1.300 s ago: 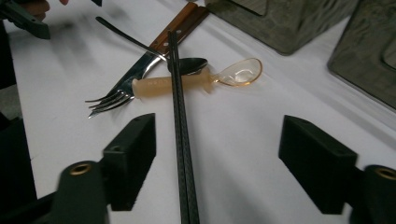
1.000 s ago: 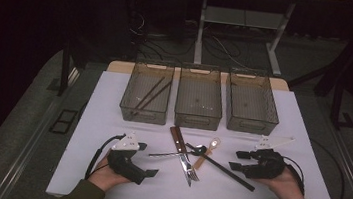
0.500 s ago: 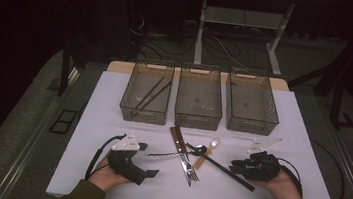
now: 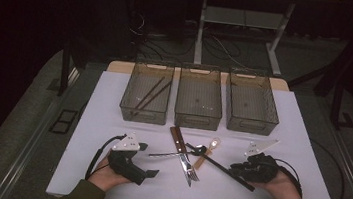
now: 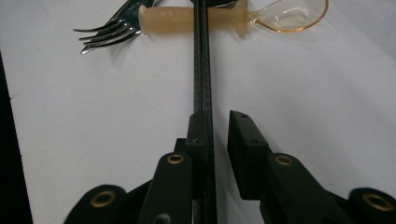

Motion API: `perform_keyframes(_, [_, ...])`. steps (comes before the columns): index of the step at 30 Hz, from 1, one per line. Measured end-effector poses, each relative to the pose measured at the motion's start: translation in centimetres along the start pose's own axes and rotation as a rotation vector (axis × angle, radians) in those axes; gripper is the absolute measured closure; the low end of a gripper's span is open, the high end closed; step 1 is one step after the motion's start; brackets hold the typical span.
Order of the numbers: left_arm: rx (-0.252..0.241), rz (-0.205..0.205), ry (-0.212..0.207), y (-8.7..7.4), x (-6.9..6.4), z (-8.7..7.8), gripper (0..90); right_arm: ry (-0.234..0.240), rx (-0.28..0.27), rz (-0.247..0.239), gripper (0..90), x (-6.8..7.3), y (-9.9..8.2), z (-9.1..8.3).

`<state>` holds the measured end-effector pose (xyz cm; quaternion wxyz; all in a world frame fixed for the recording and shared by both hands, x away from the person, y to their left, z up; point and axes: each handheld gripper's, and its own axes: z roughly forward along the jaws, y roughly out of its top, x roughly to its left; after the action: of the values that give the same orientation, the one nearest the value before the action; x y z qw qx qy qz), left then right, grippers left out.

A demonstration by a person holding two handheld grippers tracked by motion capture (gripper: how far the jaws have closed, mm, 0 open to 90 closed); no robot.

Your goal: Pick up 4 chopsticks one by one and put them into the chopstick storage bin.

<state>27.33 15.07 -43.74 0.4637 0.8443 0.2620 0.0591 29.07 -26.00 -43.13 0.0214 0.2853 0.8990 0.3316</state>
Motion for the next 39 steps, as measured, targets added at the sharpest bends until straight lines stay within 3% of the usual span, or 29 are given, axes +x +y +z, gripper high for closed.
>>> perform_keyframes(21, [0.003, 0.001, 0.0, 0.01, -0.03, 0.05, 1.1, -0.026, 0.031, -0.017, 78.8, -0.32, -0.37, 0.42])
perform_keyframes(39, [0.006, 0.003, -0.002, 0.0, -0.06, 0.12, 1.1, -0.043, 0.031, -0.068, 83.2, -0.16, -0.62, 0.68])
